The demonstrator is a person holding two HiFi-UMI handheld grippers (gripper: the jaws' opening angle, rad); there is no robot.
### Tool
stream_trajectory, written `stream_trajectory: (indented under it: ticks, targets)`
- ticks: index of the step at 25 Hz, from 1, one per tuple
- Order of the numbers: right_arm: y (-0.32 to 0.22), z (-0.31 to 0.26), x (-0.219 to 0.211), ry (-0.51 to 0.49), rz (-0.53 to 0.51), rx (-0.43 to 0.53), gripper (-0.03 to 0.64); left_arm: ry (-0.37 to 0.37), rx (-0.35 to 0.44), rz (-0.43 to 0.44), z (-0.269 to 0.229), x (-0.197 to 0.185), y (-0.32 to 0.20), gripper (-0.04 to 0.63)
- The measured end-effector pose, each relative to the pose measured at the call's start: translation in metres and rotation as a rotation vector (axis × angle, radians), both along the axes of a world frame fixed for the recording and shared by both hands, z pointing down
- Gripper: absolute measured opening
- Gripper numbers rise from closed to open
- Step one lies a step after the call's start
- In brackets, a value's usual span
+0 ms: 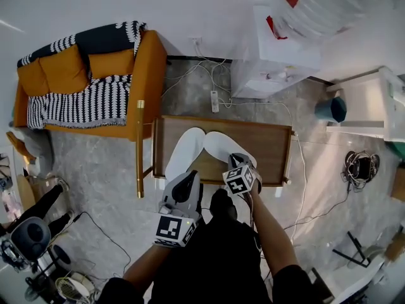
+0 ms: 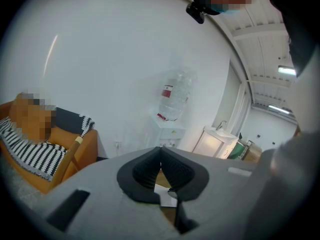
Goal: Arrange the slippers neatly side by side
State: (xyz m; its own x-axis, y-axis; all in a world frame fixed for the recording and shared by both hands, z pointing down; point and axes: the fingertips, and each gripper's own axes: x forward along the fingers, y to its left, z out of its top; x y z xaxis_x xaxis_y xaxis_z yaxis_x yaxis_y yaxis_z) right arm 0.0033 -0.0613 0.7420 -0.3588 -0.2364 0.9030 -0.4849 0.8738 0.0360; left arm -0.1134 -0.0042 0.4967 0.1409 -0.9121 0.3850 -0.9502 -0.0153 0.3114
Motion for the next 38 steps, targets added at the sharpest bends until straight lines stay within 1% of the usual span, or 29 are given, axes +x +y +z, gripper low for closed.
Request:
stream_trajectory:
  ticks: [6, 11, 15, 19, 23, 26, 31, 38]
  targets:
    - [-0.002, -0.012, 0.01, -0.018, 0.096, -0.011, 0.026, 0.001, 0.008, 0.017, -0.002, 0.002, 0.001, 0.015]
    - [-0.003, -0.022, 0.017, -0.037, 0.187, -0.021, 0.025, -0.02, 0.02, 0.045, -0.006, 0.006, -0.001, 0.015]
    - [-0.003, -0.027, 0.027, -0.064, 0.295, -0.056, 0.025, -0.012, 0.033, 0.07, -0.008, 0.012, -0.004, 0.016]
    - [-0.005, -0.03, 0.037, -0.108, 0.43, -0.081, 0.025, -0.023, 0.042, 0.103, -0.012, 0.016, -0.008, 0.015]
    - [-0.006, -0.025, 0.052, -0.11, 0.542, -0.106, 0.025, -0.017, 0.041, 0.126, -0.014, 0.02, -0.011, 0.015]
    - [-0.007, -0.024, 0.059, -0.115, 0.587, -0.118, 0.025, -0.021, 0.042, 0.146, -0.015, 0.024, -0.014, 0.015]
    - [-0.011, -0.016, 0.066, -0.119, 0.643, -0.131, 0.025, -0.019, 0.035, 0.152, -0.012, 0.025, -0.017, 0.015]
    - [-0.014, -0.006, 0.079, -0.128, 0.761, -0.171, 0.025, -0.021, 0.034, 0.178, -0.013, 0.029, -0.022, 0.015]
